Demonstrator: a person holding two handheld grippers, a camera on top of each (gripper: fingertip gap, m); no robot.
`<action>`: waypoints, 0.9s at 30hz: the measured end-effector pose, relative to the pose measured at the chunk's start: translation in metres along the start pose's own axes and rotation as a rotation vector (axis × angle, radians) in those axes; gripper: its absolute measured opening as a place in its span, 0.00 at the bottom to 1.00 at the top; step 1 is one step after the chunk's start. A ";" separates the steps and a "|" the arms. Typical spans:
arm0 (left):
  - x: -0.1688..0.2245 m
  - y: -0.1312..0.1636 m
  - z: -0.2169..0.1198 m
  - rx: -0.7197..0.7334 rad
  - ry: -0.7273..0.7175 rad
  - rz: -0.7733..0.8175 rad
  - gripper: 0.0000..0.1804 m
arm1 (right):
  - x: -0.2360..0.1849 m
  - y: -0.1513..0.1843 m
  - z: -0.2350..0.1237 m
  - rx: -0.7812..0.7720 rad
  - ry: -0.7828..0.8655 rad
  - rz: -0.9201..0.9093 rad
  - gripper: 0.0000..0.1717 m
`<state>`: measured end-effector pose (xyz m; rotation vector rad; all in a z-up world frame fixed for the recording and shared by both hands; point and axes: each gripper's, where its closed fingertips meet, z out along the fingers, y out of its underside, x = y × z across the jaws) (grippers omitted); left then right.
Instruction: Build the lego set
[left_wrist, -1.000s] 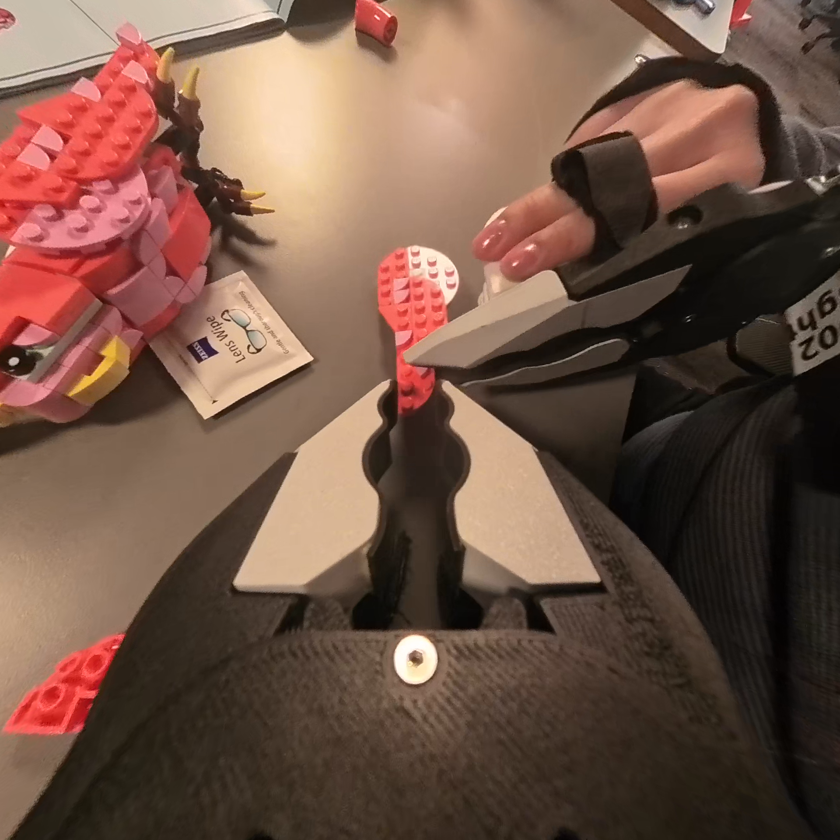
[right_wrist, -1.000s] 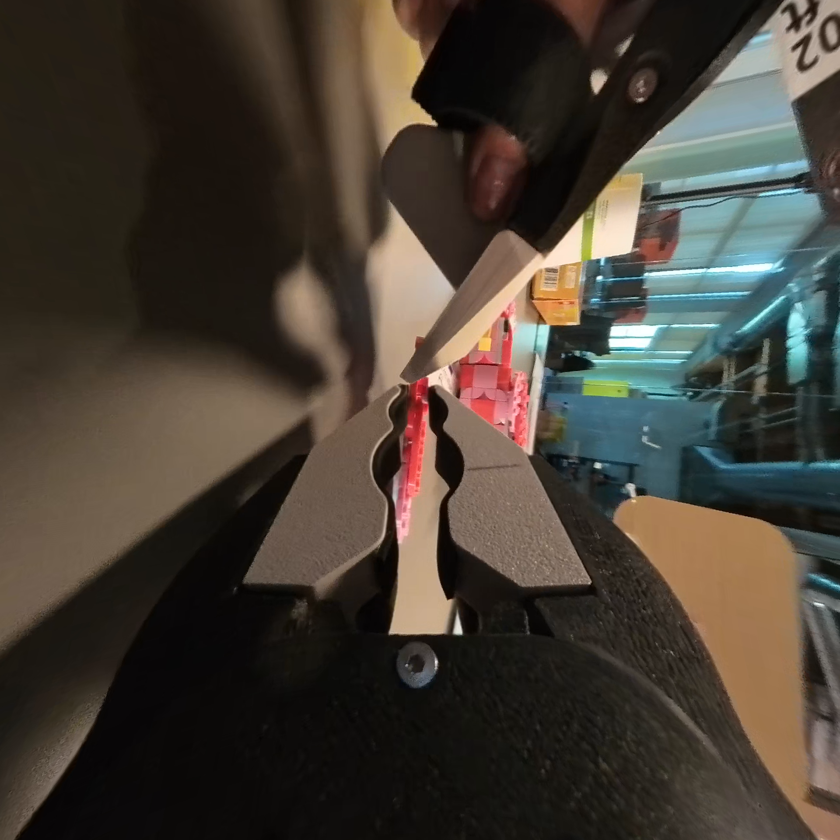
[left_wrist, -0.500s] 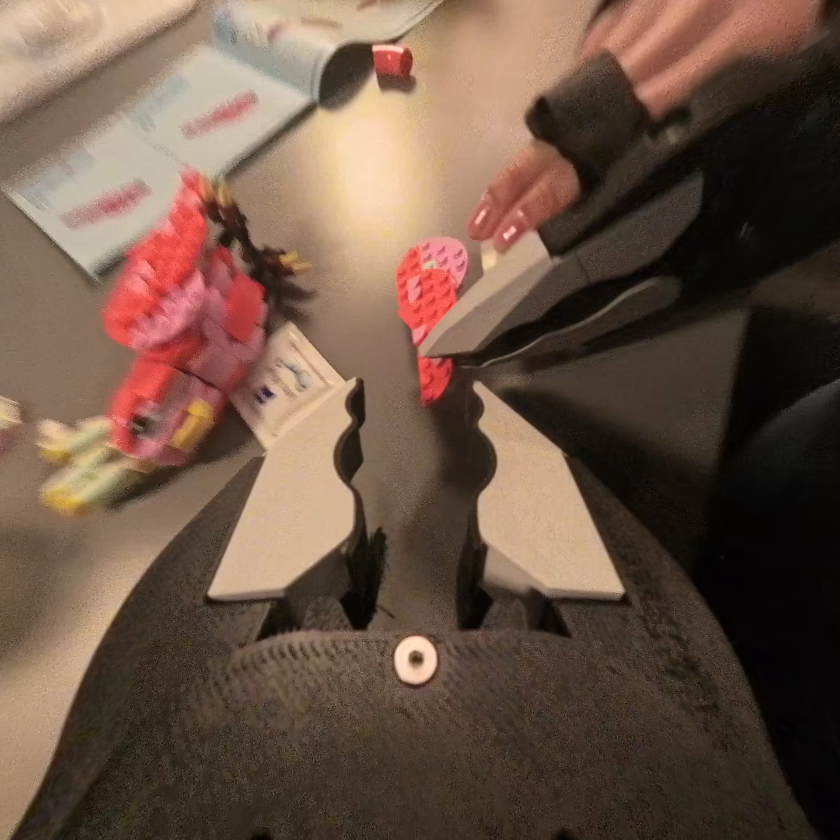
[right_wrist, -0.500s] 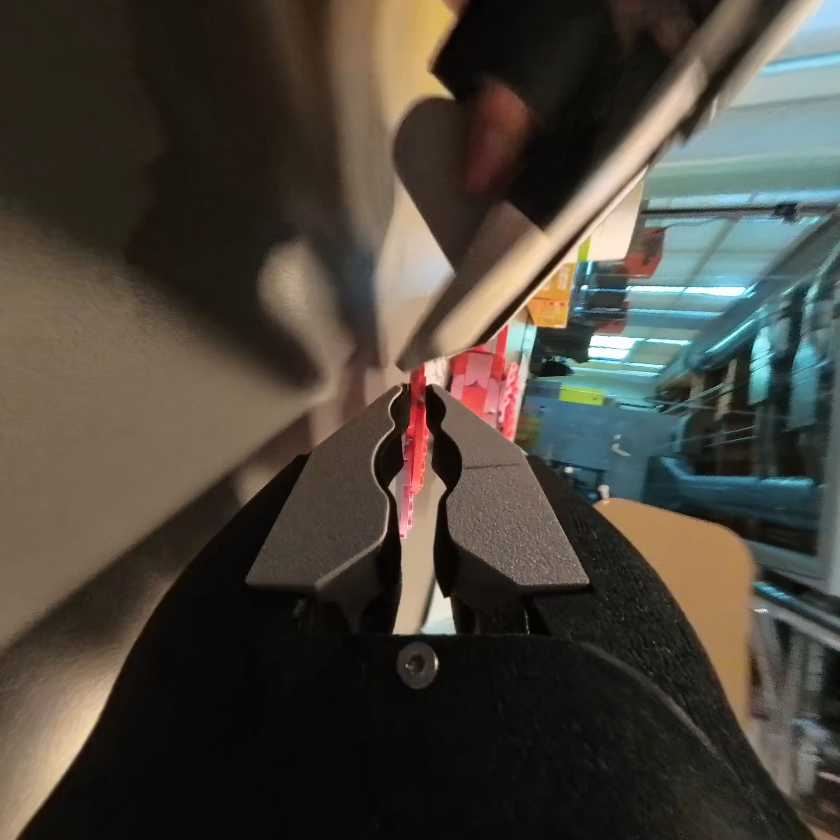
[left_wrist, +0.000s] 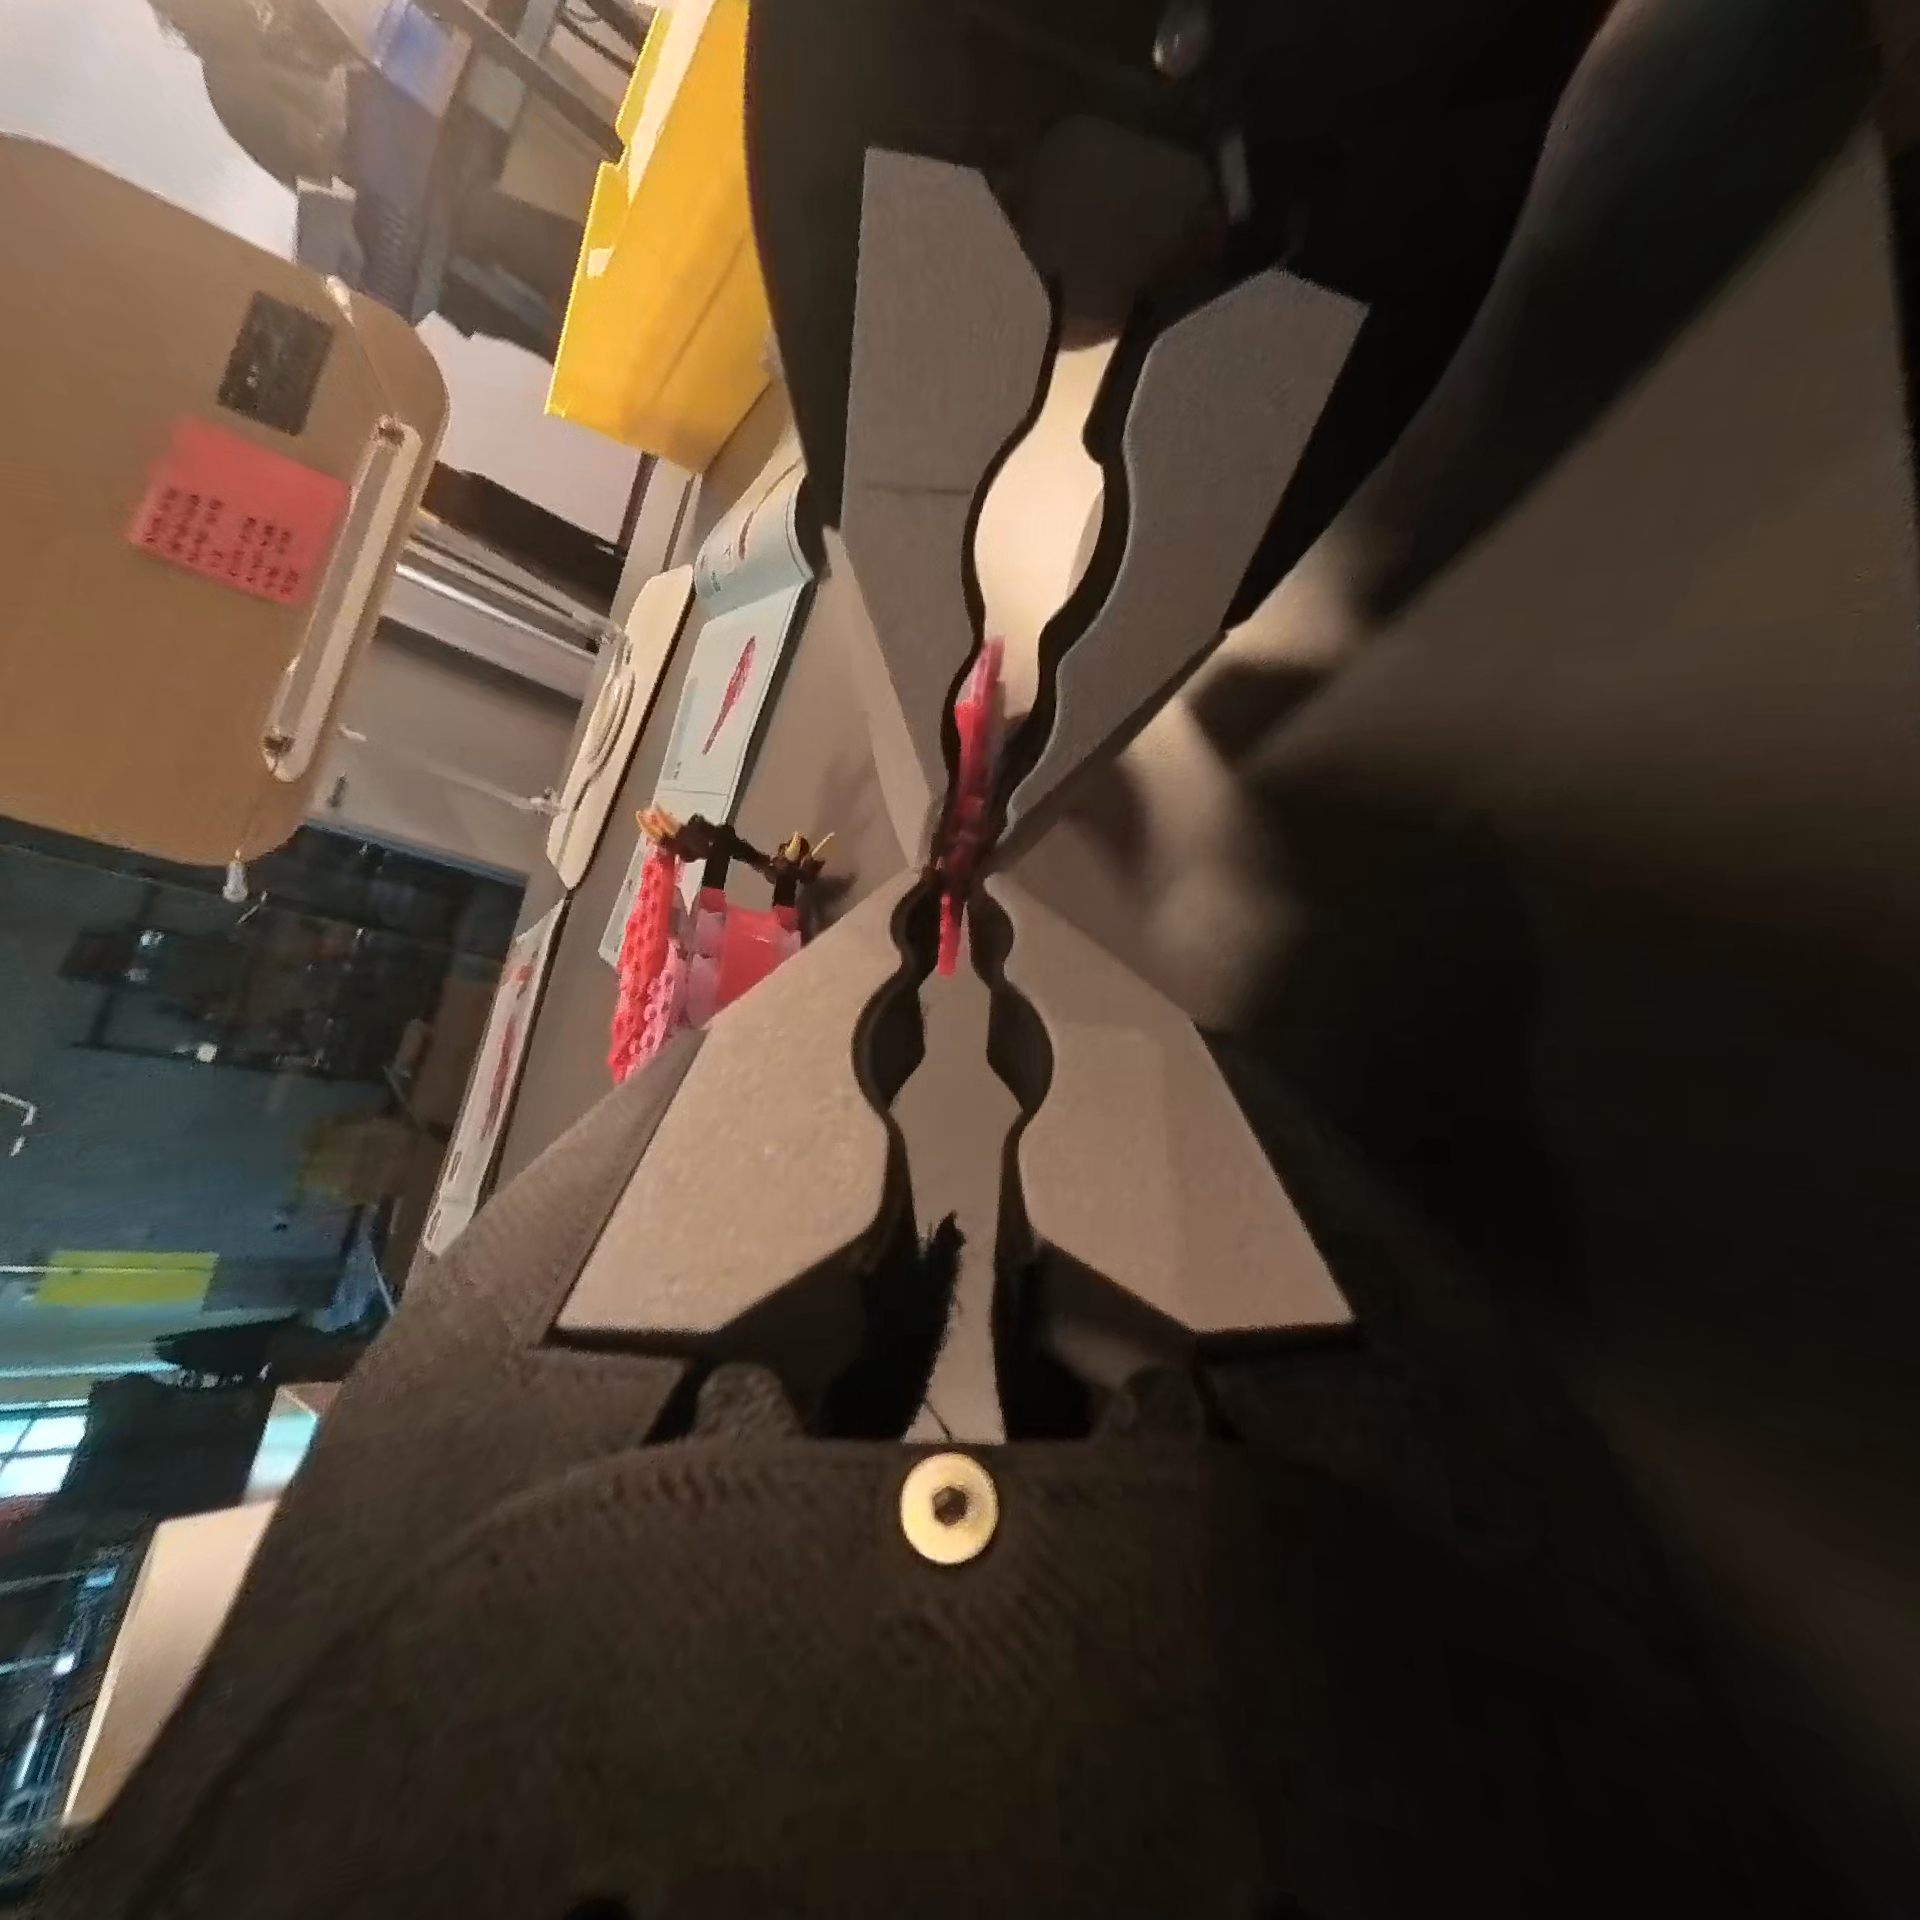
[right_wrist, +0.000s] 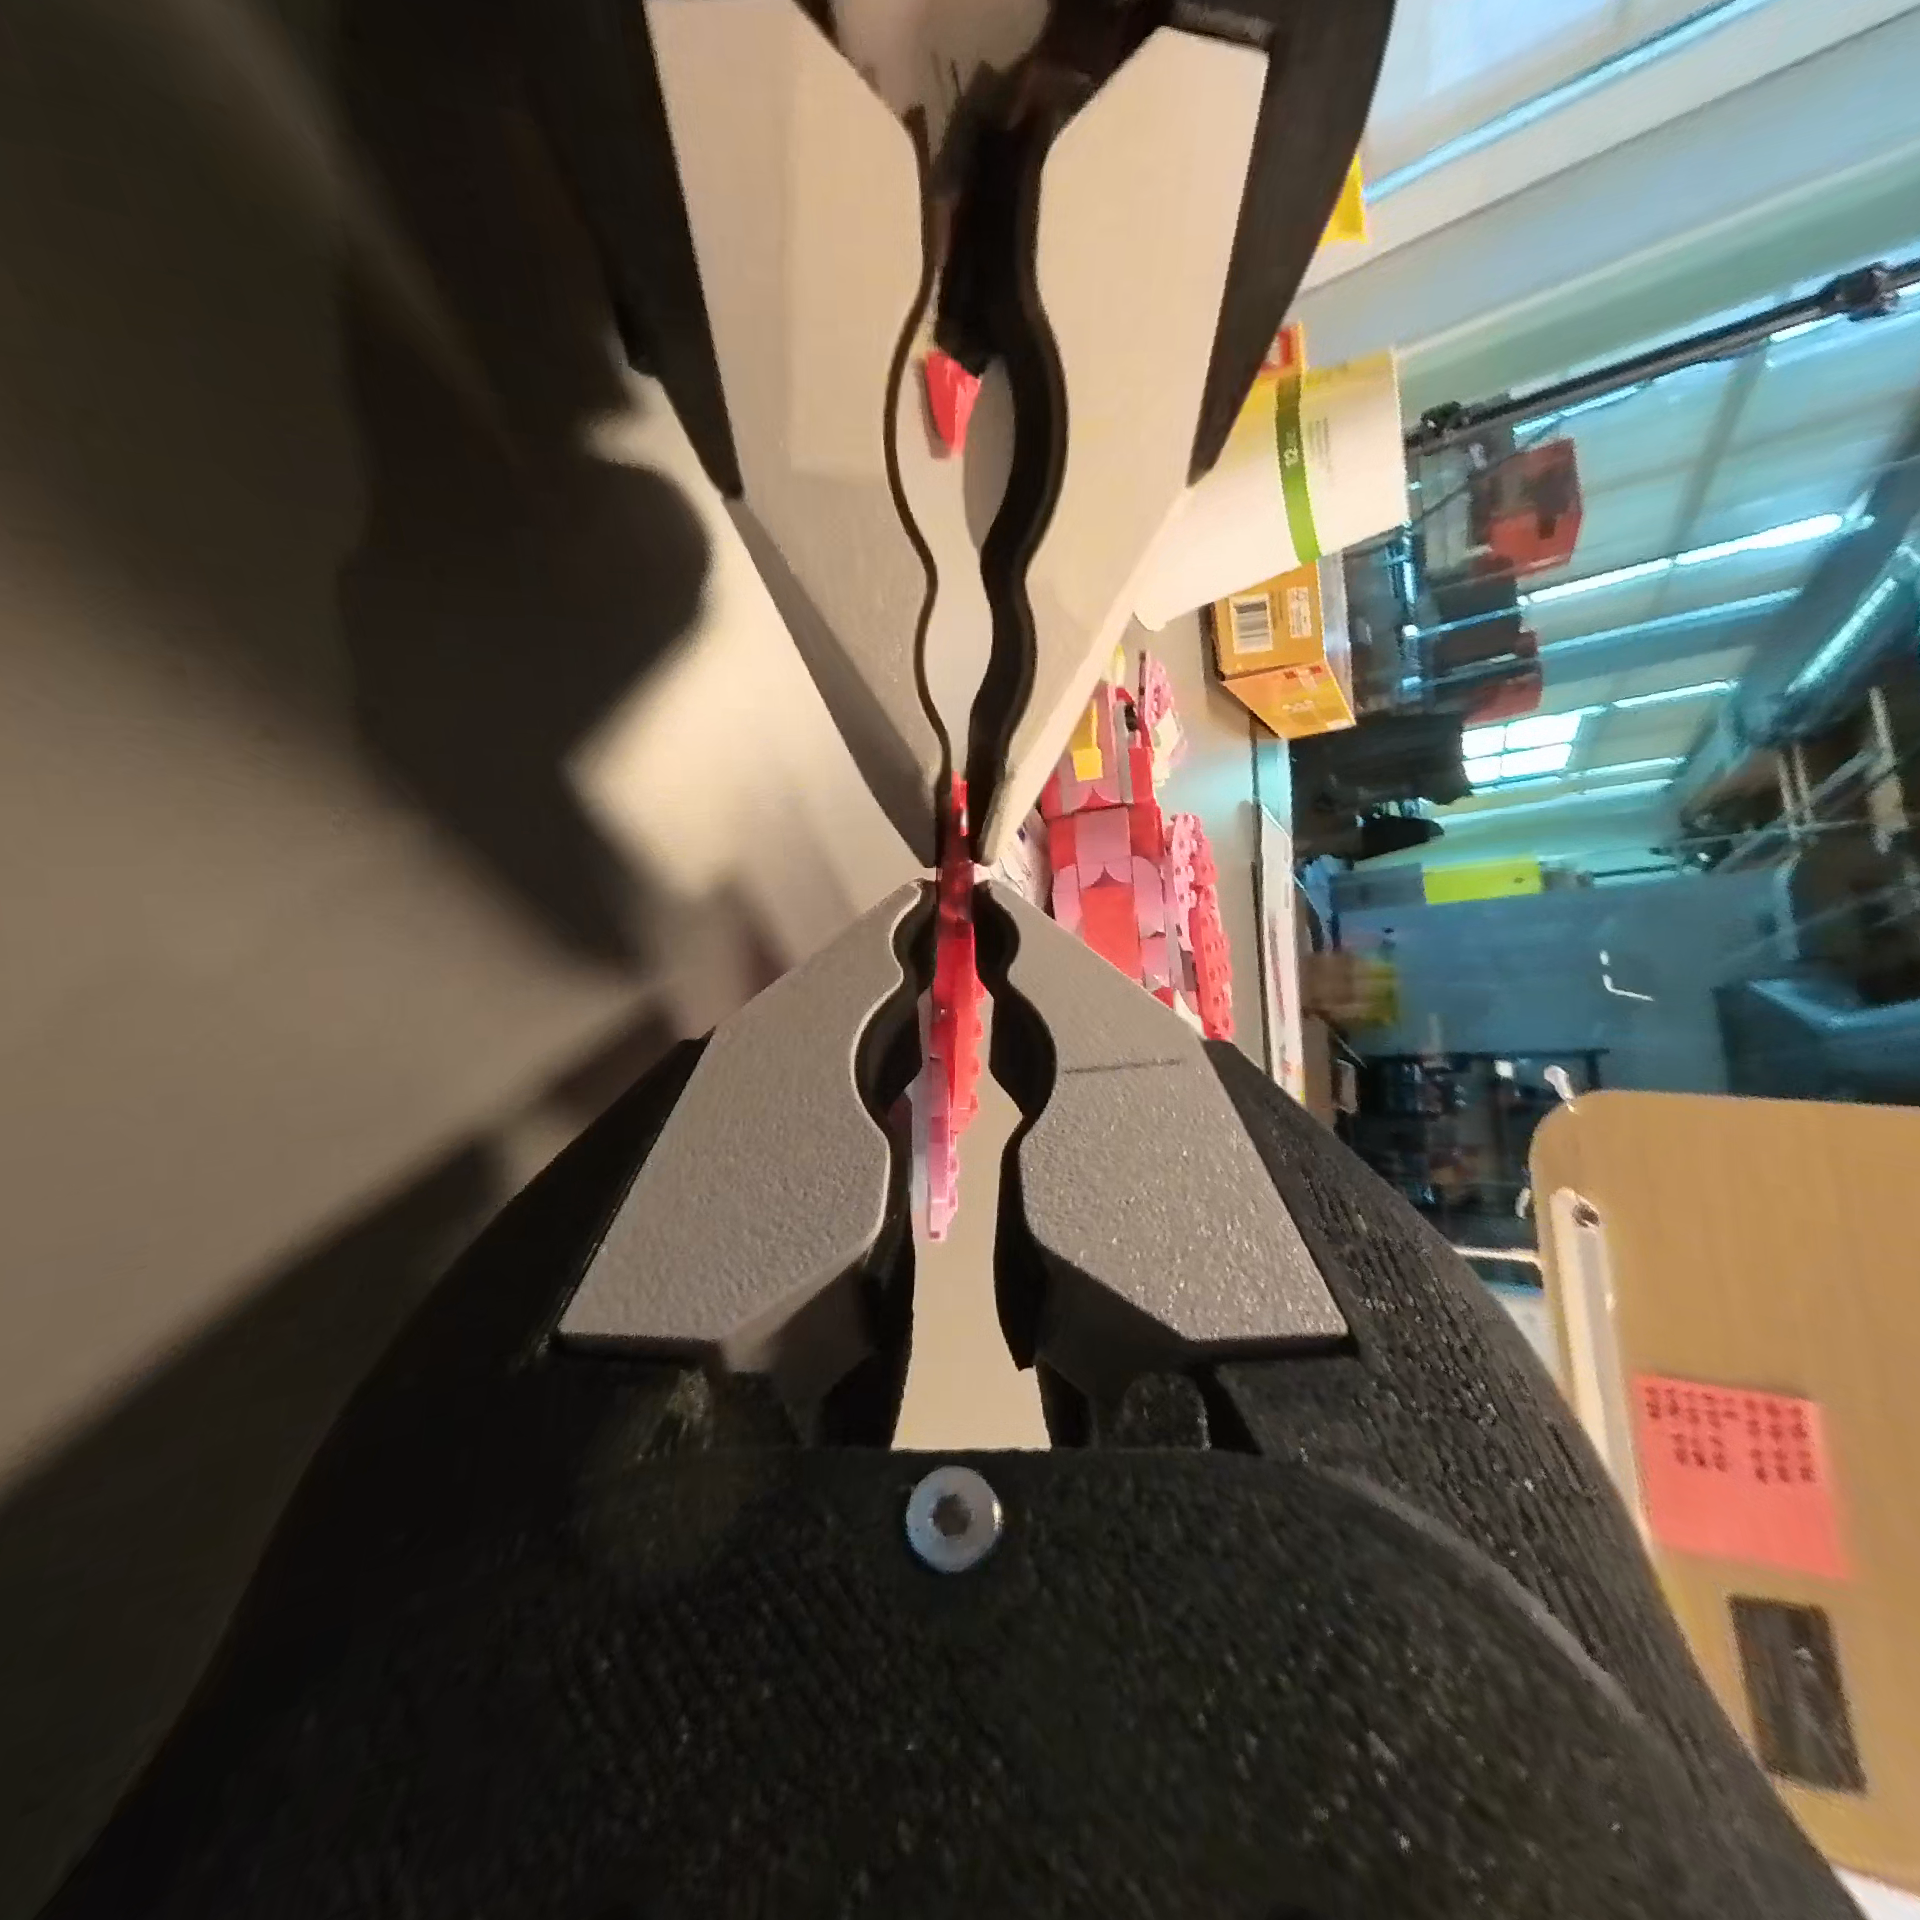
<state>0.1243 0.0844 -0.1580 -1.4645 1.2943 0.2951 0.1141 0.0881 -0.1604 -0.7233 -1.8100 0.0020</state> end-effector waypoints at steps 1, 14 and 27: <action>0.000 0.001 0.001 -0.013 0.000 -0.011 0.02 | 0.000 0.001 0.000 -0.006 0.008 -0.003 0.02; -0.005 0.007 0.000 -0.023 -0.046 -0.027 0.10 | -0.001 0.000 -0.005 0.001 0.008 0.006 0.02; 0.004 0.011 0.001 -0.026 -0.057 0.186 0.02 | 0.003 -0.005 -0.011 0.087 -0.008 0.258 0.08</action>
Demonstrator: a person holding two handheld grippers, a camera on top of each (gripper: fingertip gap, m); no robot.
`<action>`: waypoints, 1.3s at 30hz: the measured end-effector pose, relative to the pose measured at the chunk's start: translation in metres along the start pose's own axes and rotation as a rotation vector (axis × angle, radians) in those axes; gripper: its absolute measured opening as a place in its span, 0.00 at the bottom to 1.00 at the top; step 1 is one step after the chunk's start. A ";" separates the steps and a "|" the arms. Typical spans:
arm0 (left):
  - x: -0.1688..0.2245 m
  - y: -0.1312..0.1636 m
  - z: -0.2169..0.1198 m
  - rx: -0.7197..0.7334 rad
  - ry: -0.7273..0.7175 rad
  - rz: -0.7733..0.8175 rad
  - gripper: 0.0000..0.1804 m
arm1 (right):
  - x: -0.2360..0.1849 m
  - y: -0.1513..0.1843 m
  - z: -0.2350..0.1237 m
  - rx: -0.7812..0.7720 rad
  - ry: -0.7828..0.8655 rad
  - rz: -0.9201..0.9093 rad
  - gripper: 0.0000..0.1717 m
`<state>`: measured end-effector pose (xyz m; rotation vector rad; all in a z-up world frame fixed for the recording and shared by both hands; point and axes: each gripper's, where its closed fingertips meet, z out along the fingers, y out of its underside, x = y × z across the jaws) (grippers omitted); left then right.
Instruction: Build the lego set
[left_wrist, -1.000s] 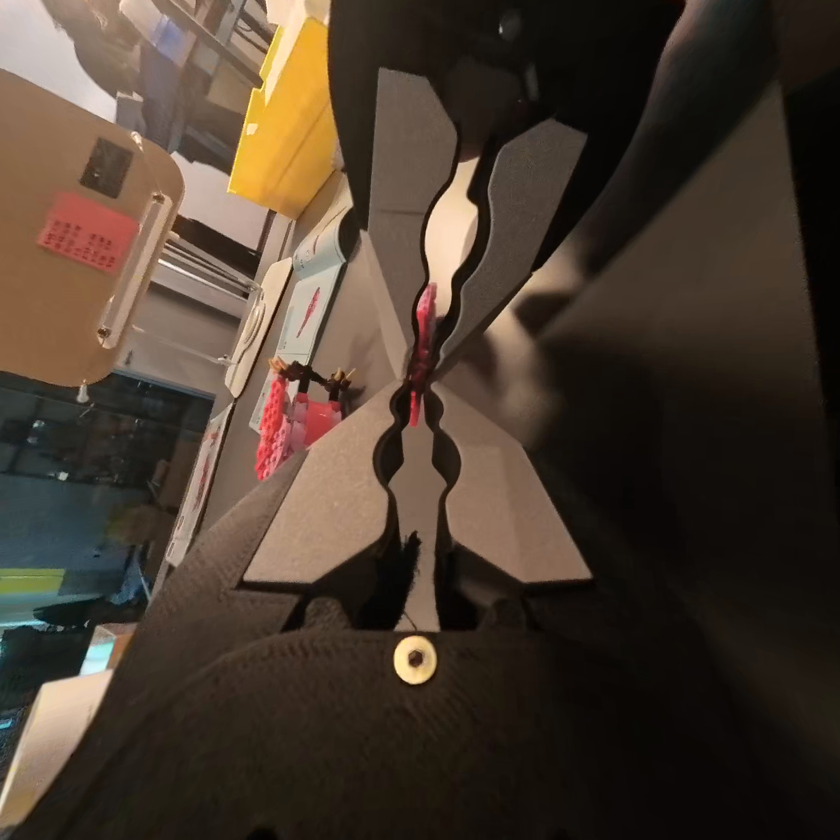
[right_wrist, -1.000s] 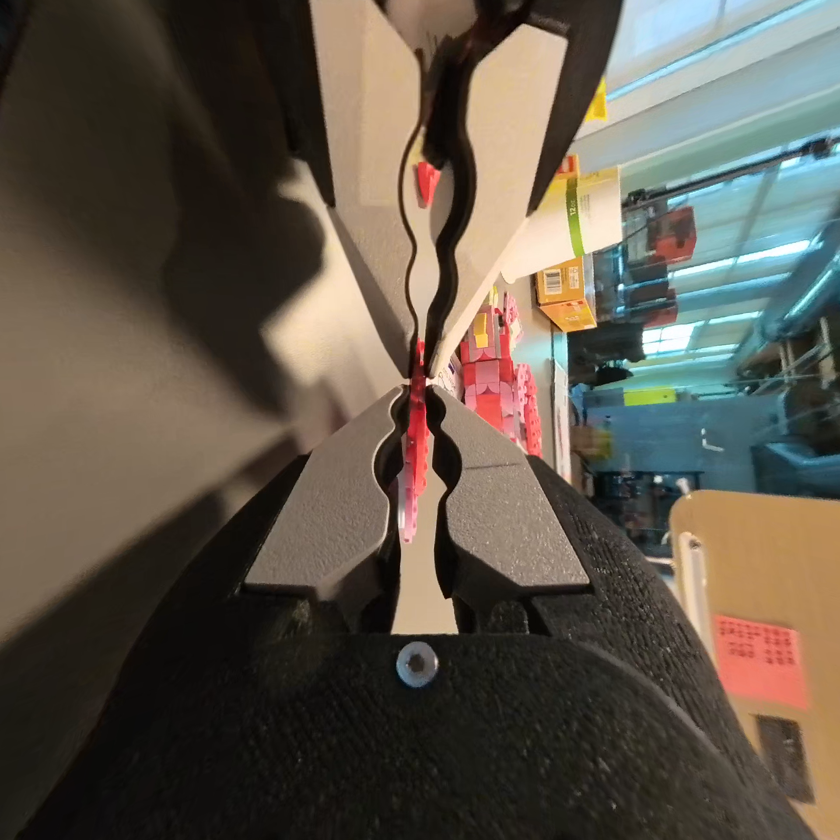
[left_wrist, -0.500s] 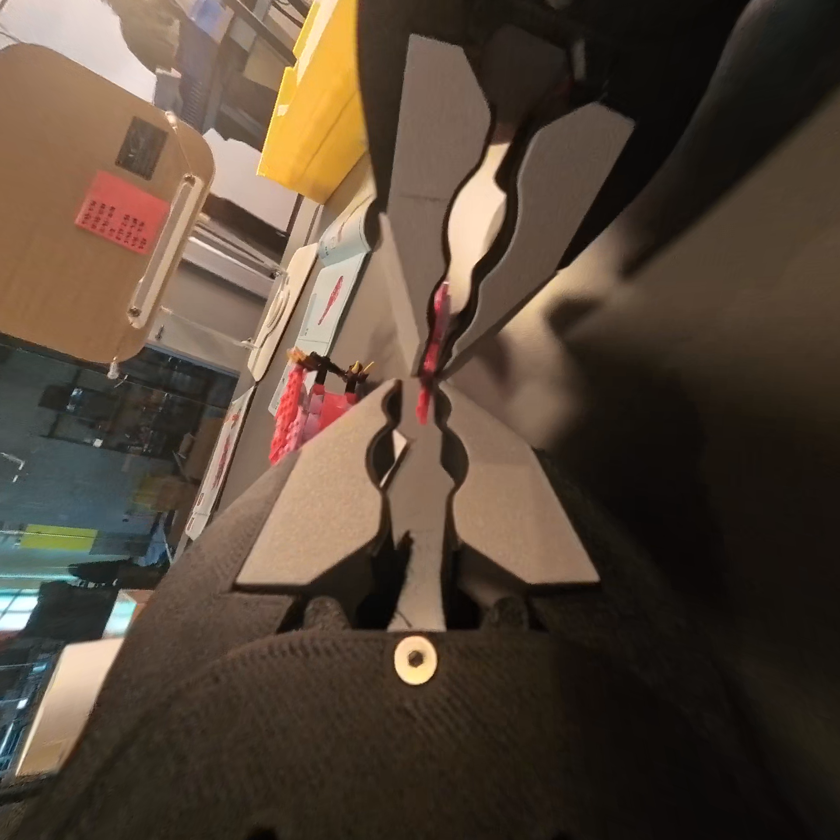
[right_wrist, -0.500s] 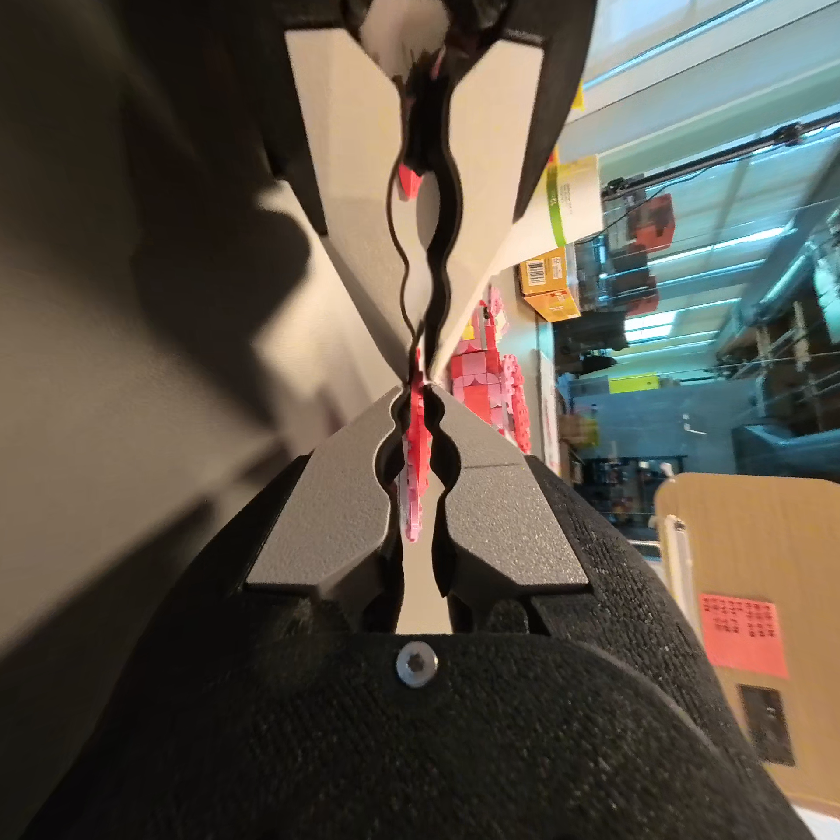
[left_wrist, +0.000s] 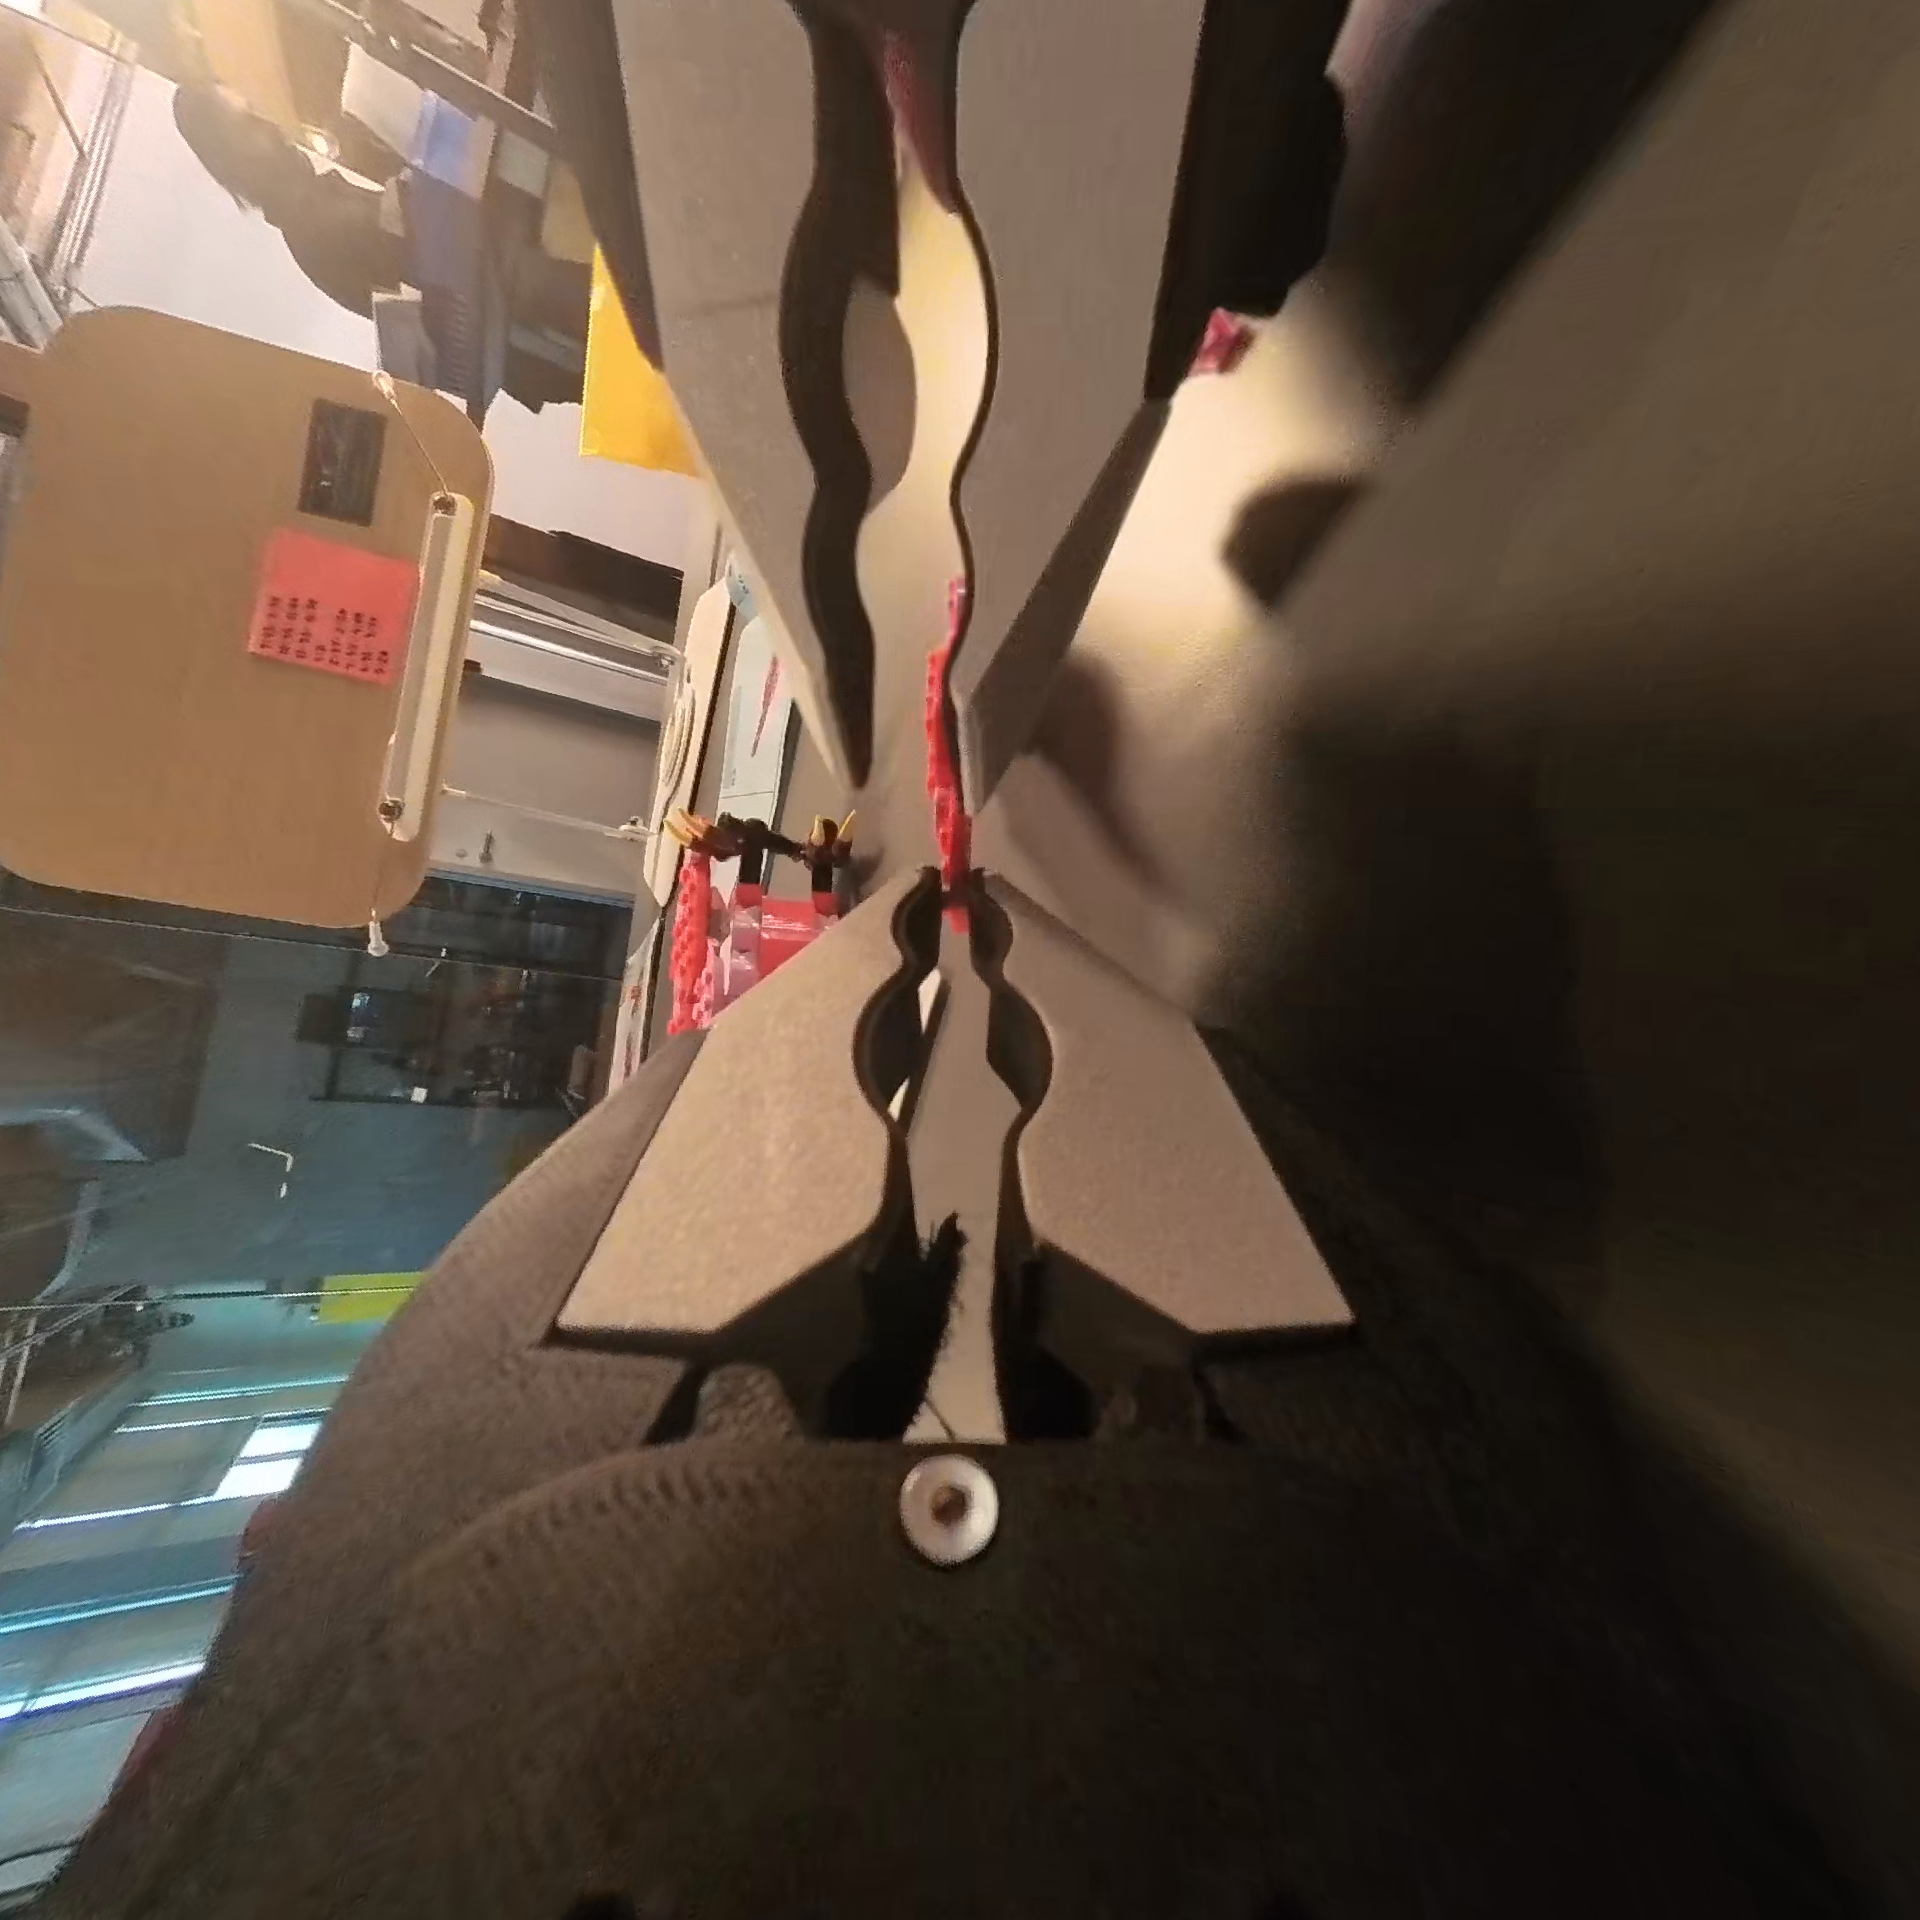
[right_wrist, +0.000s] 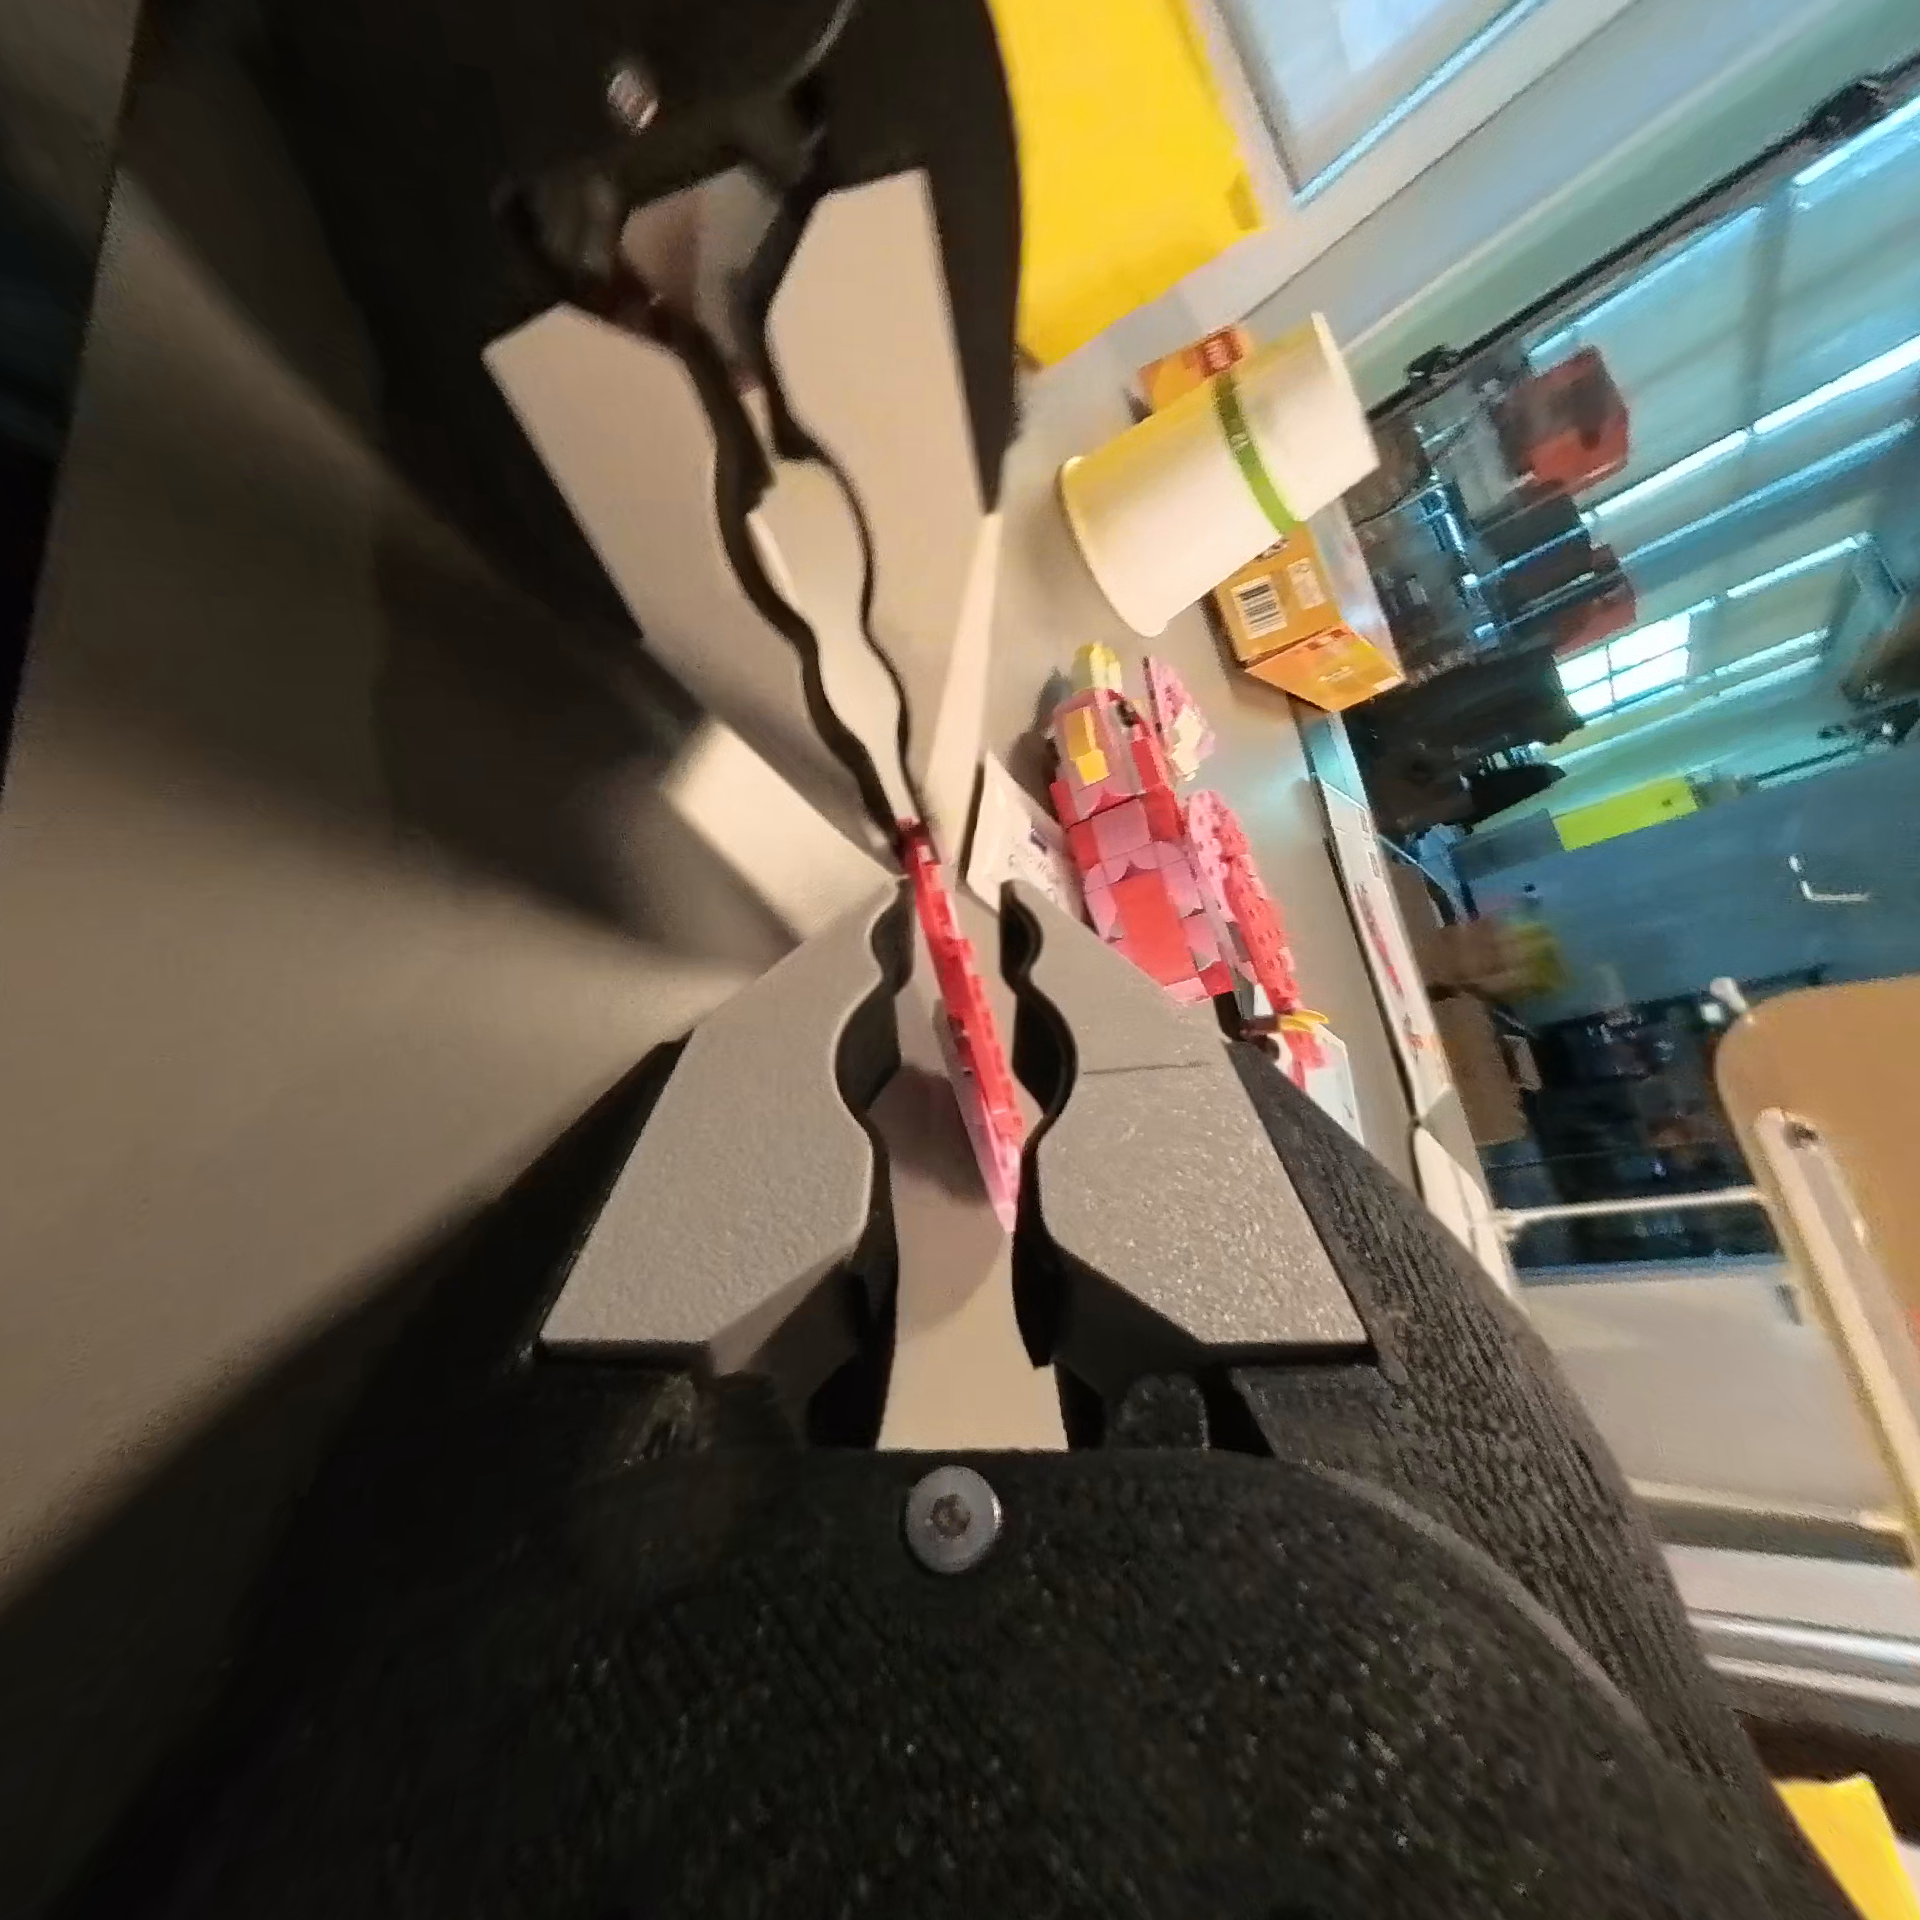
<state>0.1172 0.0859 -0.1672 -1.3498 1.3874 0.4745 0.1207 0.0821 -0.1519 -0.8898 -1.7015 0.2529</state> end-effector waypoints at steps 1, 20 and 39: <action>0.000 0.000 0.000 0.001 -0.002 0.003 0.02 | 0.000 0.000 0.000 0.000 -0.001 0.004 0.09; 0.003 0.002 0.002 -0.016 -0.008 0.039 0.02 | -0.005 0.014 0.012 -0.119 0.005 -0.252 0.02; -0.008 0.023 -0.021 0.086 0.090 -0.222 0.13 | 0.140 0.071 -0.071 0.239 0.568 0.445 0.33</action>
